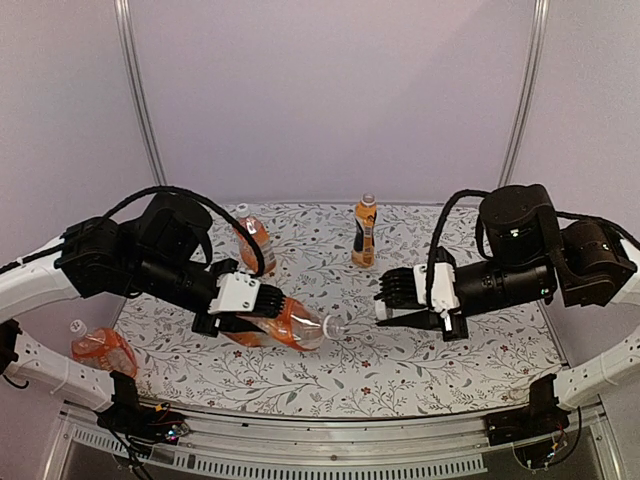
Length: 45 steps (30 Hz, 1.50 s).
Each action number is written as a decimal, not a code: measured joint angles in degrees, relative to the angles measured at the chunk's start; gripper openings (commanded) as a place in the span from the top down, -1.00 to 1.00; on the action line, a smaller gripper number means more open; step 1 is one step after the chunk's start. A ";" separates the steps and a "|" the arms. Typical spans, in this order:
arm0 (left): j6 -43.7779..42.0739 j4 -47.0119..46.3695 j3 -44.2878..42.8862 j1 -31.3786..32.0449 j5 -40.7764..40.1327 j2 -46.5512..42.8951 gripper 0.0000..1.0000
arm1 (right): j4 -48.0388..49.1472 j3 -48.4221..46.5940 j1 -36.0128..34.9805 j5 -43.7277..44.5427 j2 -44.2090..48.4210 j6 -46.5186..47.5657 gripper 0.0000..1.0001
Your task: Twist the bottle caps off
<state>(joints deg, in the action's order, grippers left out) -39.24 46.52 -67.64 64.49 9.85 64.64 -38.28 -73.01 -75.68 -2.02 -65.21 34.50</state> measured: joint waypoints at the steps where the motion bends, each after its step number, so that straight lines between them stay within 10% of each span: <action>1: -0.15 0.22 0.11 0.00 -0.02 -0.11 0.70 | -0.39 0.07 0.00 0.44 0.92 0.04 1.00; 8: 0.37 -1.27 0.63 -0.26 -1.92 -0.46 0.69 | -0.66 -0.61 3.58 9.94 -0.35 -6.47 1.00; 16: 4.52 -10.36 2.01 -3.67 -10.43 -2.47 0.67 | -7.82 -1.09 24.41 18.43 -10.16 -36.48 1.00; 24: 7.21 -14.69 3.48 -6.19 -13.42 -5.07 0.67 | -14.86 4.85 26.56 13.73 -21.24 -55.56 1.00; 35: 7.43 -15.78 4.81 -6.23 -13.35 -5.53 0.65 | -16.74 5.64 24.65 7.39 -35.28 -62.53 0.86; 45: 7.37 -15.85 4.83 -6.25 -13.31 -6.16 0.66 | -15.43 3.52 24.41 6.38 -41.77 -62.55 0.30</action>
<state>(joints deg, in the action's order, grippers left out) -31.88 30.68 -62.81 58.24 -3.46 58.48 -53.71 -69.49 -51.27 4.36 -106.98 -28.05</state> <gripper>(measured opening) 0.346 0.266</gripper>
